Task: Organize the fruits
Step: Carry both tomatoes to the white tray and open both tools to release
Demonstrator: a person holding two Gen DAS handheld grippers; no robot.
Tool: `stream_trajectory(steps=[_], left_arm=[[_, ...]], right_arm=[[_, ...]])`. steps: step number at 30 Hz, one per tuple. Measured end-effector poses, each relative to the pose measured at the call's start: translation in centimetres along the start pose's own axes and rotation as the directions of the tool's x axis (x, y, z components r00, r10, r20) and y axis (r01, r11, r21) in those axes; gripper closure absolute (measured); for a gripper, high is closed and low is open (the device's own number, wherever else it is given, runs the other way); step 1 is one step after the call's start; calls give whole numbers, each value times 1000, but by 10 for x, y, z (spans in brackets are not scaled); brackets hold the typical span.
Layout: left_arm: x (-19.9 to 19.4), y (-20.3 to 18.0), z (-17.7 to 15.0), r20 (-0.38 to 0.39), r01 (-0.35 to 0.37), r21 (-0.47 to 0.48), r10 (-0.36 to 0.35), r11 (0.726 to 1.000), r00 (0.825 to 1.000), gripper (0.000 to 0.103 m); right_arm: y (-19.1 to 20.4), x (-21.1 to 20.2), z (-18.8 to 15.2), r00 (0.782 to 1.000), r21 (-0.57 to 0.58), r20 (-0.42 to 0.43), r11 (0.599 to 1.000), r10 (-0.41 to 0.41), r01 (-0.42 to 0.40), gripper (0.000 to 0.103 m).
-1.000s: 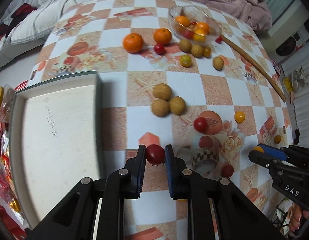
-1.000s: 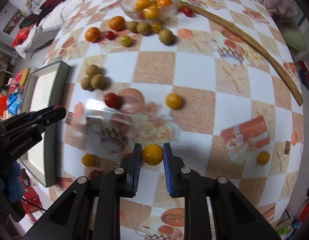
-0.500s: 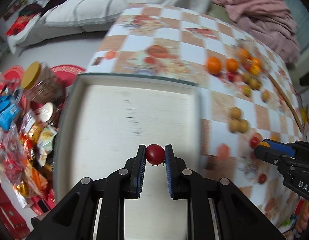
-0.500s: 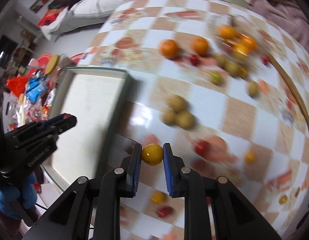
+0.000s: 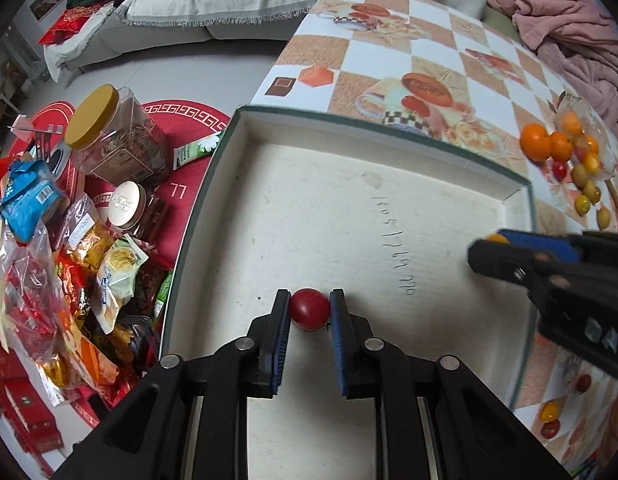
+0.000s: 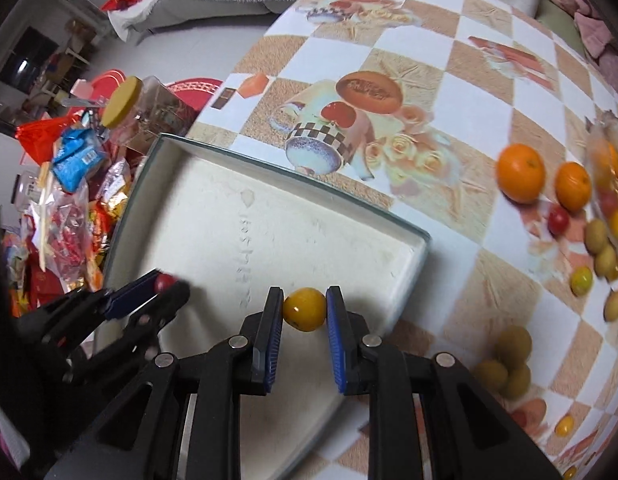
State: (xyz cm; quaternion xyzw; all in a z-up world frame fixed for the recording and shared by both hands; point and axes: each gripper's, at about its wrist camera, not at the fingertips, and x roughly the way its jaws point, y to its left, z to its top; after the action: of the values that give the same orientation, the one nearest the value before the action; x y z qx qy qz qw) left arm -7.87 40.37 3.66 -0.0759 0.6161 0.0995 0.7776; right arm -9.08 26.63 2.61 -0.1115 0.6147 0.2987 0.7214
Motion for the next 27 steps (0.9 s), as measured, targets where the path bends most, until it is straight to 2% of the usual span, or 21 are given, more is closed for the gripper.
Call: stream_trajectory(steps=[4,8,10,11,12,15,17,18,21,27], left_arm=[[3,1,-3,3,-13,12,13,1000,1000,82],[3,-1,-4,11,-34,34,33,999,999,77],[2,-1,-5,16,-48,37,48,998,999,26],[-2,0,-6,42,-63,31,61,998,997,24],[-6,1,-7,64,-71,29,69,997,996,24],[-3,3,-8,31,-60,31,60,998,998,24],[-3,5,-11,23,-61,29,60,998,998,24],[-4,5,-12,20,-60,28,59,998,998,24],[-8,5,-16,12,-61,32,61,998,998,24],[-25,-12,-23,18,-52,86,51,995,999,24]], right_arm=[[1,15,6,999,-16,-21,999,-36,36,79],[8,19,11,998,-54,-12,997,-63,62,75],[10,20,12,999,-58,-14,997,-51,50,67],[11,20,12,999,-60,-16,997,-48,47,59],[11,20,13,998,-61,-16,997,-55,54,55],[12,19,14,999,-50,-7,998,-49,49,42],[11,12,14,1000,-31,6,999,-26,26,25],[9,6,14,1000,-25,18,1000,-11,12,21],[8,-11,13,998,-10,55,1000,24,-23,19],[-14,-47,-5,994,53,112,999,0,-6,19]])
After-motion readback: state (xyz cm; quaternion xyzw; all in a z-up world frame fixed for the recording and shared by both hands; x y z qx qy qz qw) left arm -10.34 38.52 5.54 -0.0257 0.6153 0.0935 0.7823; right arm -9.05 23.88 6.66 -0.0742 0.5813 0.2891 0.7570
